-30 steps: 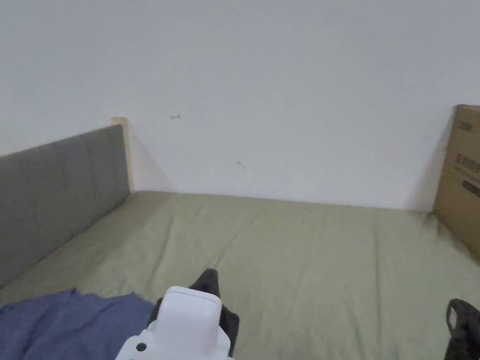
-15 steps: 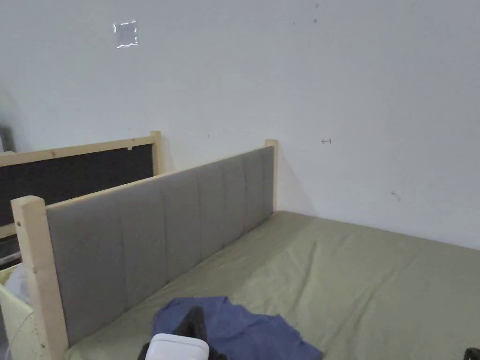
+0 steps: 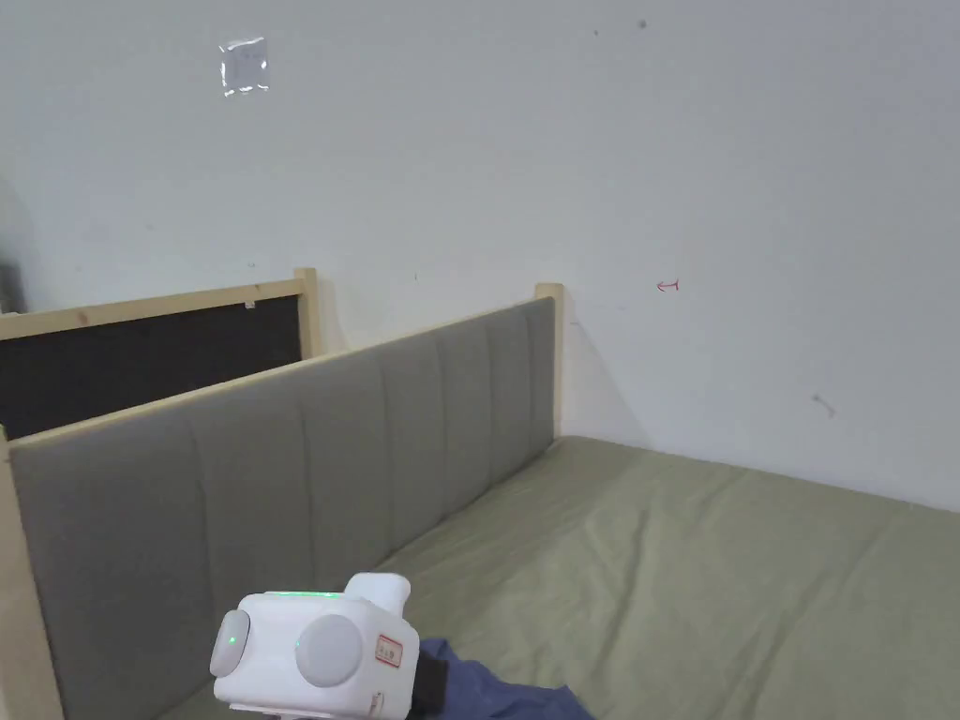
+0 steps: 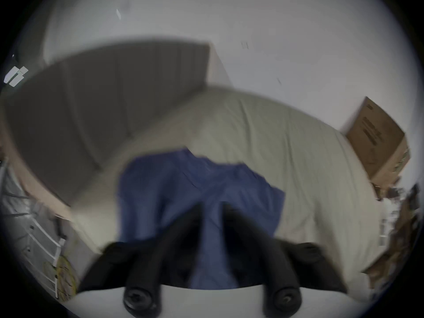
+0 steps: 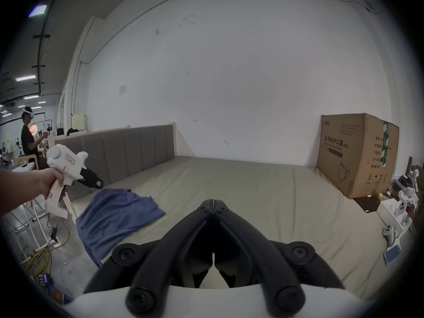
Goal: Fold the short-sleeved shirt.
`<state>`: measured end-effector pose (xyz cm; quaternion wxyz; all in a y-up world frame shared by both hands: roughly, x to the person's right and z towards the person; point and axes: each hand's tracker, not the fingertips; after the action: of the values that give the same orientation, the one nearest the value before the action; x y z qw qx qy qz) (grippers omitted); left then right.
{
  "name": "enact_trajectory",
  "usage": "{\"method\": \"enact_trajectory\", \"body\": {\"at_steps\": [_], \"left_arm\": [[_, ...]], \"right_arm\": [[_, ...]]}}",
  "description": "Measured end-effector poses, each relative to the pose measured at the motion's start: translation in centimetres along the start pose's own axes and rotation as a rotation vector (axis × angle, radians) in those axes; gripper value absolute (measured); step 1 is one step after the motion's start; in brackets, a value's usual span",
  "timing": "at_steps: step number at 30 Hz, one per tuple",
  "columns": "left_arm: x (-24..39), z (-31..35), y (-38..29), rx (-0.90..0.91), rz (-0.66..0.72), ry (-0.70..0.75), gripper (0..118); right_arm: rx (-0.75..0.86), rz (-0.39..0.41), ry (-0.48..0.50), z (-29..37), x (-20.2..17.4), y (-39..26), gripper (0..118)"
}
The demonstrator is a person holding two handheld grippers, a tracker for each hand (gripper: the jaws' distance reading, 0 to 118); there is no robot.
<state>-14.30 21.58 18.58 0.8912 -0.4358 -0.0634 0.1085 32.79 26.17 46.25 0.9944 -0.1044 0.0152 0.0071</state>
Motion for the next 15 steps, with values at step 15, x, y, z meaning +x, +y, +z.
{"method": "enact_trajectory", "body": {"at_steps": [15], "left_arm": [[-1.6, -16.4, -1.8, -0.292, -0.065, 0.163, 118]], "right_arm": [[-0.183, -0.004, -0.048, -5.4, 2.2, -3.4, 0]]}}
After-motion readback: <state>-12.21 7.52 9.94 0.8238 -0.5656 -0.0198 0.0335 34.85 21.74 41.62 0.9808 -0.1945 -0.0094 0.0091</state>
